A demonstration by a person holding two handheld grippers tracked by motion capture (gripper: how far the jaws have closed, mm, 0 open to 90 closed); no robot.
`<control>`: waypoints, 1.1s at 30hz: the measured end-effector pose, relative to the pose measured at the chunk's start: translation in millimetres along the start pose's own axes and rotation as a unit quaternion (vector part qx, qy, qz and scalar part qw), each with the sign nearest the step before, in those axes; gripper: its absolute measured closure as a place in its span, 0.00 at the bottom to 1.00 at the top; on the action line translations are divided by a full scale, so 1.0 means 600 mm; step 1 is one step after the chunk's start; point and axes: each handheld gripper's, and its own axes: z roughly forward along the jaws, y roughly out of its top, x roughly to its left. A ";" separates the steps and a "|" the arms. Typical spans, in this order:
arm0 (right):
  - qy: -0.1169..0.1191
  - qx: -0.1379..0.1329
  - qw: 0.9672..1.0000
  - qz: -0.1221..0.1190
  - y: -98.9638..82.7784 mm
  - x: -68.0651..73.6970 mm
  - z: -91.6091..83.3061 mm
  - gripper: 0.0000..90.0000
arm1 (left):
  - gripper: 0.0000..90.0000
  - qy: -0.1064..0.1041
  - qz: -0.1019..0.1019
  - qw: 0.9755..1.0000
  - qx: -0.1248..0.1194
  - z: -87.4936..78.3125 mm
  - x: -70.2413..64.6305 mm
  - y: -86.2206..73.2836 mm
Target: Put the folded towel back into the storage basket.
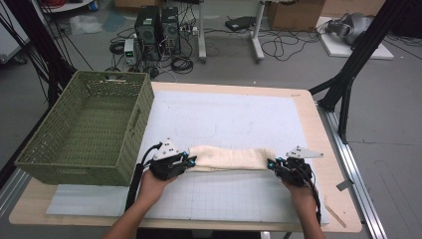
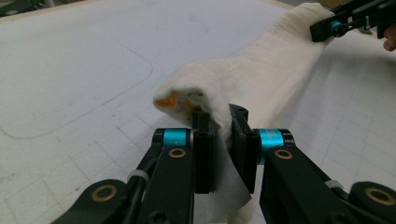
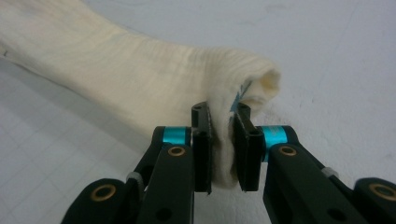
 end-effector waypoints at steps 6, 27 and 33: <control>0.012 -0.032 0.999 -0.016 0.005 0.005 -0.010 0.88 | 0.90 0.000 0.010 1.000 -0.020 -0.020 -0.003 0.001; 0.023 -0.093 0.994 -0.043 0.023 0.010 -0.027 0.89 | 0.90 -0.008 0.037 0.997 -0.063 -0.053 -0.012 0.005; 0.022 -0.112 0.992 -0.049 0.038 0.010 -0.038 0.89 | 0.90 -0.008 0.038 0.996 -0.082 -0.065 -0.014 0.017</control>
